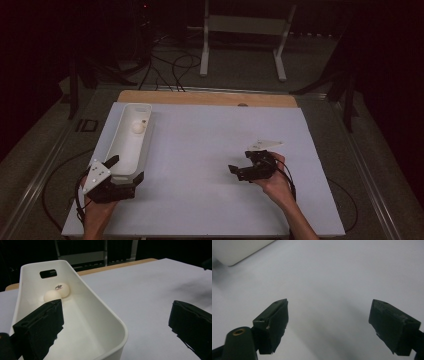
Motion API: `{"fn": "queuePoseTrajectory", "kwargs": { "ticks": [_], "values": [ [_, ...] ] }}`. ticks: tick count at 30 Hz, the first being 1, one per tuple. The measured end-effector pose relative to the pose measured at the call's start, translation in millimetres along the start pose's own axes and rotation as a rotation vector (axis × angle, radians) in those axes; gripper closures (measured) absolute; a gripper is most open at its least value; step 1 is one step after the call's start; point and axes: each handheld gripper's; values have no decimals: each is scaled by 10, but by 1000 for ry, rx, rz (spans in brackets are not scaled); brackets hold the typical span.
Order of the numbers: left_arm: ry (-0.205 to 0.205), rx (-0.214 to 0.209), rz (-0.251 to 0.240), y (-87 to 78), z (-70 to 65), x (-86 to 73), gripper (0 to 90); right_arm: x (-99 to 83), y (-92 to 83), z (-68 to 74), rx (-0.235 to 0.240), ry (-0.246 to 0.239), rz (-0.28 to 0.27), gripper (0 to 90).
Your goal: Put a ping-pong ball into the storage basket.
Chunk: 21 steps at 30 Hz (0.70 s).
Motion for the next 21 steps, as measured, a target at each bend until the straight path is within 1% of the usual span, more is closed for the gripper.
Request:
{"fn": "queuePoseTrajectory", "kwargs": {
  "ticks": [1,2,3,5,7,8,10,12,14,16,17,19,21],
  "values": [
    [-4,0,-3,0,5,-3,5,-39,-24,-32,-3,8,-3,157],
    [-4,0,-3,0,5,-3,5,-39,-24,-32,-3,8,-3,157],
    [-9,1,-5,-2,14,-6,5,-76,-46,-58,-8,23,-4,157],
    [-13,4,-5,-3,23,-9,5,-174,-118,-131,-22,41,-44,159],
    [-19,5,-2,-2,31,-11,5,-203,-136,-146,-26,44,-47,158],
    [-25,4,-2,5,38,-13,5,-307,-186,-197,-38,59,-69,157],
    [-31,7,5,11,45,-14,5,-378,-221,-233,-51,65,-82,152],
    [-36,8,10,20,53,-16,5,-447,-267,-267,-72,74,-116,150],
    [-38,9,16,25,60,-17,5,-510,-306,-307,-80,97,-136,147],
    [-43,11,18,31,65,-18,5,-570,-346,-336,-93,101,-166,147],
    [-44,12,20,33,66,-18,5,-599,-364,-347,-102,100,-173,147],
    [-47,12,19,34,69,-17,5,-623,-380,-357,-105,105,-178,145],
    [-51,14,18,39,74,-16,5,-673,-423,-372,-123,101,-208,139]
  ]
}}
Point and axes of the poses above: each handheld gripper's, and its own axes: y roughly forward along the jaws, x roughly out of its top, z roughly to its left, and after that the axes turned 11 degrees about -x, right-handed
